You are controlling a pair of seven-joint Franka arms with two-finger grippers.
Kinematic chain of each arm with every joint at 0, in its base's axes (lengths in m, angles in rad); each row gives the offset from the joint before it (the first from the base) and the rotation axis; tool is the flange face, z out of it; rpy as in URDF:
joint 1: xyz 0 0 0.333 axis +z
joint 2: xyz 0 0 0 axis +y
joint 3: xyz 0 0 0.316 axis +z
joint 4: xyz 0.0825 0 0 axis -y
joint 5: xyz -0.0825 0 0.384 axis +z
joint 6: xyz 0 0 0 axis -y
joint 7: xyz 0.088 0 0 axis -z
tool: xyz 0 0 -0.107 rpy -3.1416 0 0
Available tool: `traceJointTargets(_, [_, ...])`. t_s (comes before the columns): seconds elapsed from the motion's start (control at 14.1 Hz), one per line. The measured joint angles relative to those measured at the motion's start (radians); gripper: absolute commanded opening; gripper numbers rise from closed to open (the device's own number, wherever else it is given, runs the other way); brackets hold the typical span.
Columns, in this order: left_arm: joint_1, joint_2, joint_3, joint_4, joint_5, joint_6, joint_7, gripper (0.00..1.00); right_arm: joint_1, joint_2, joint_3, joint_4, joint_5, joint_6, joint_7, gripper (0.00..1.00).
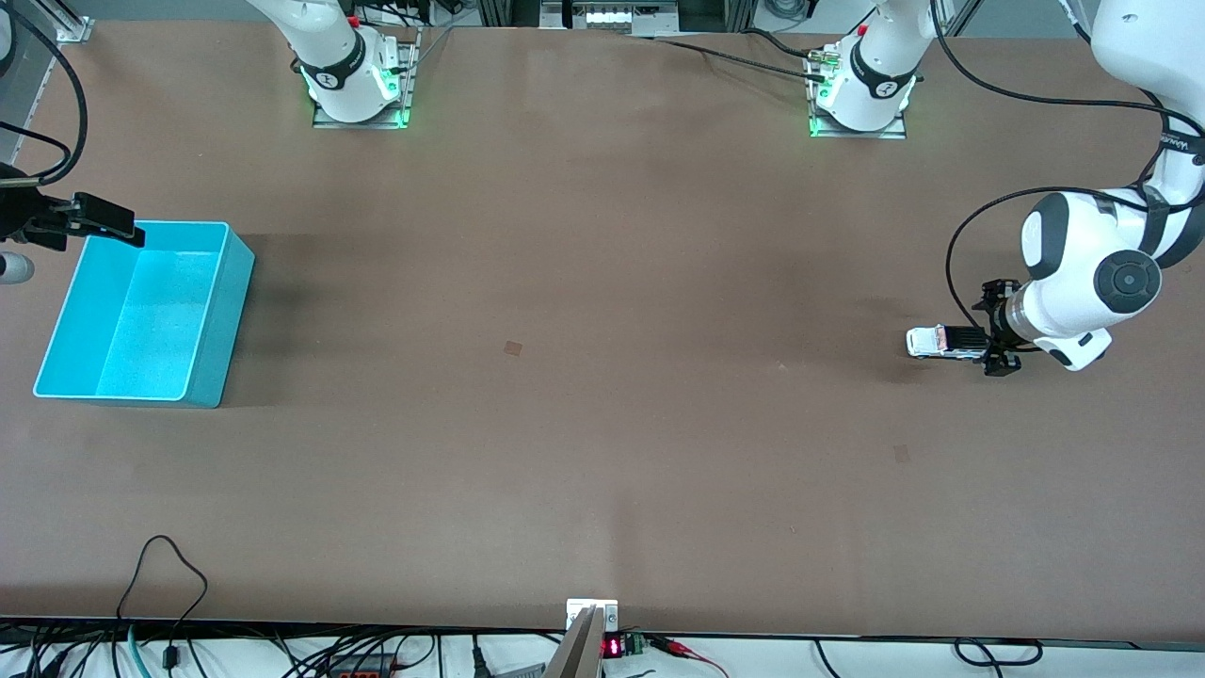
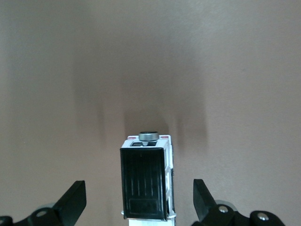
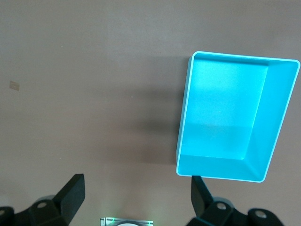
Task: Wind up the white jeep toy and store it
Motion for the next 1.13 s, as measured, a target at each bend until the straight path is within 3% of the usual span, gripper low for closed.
traceJointTargets(1.13, [0.0,0.029,-0.001,-0.033,0.0,0.069,-0.02,0.98,0.0,0.0,0.0,0.0,0.0,0.0,0.0,1.0])
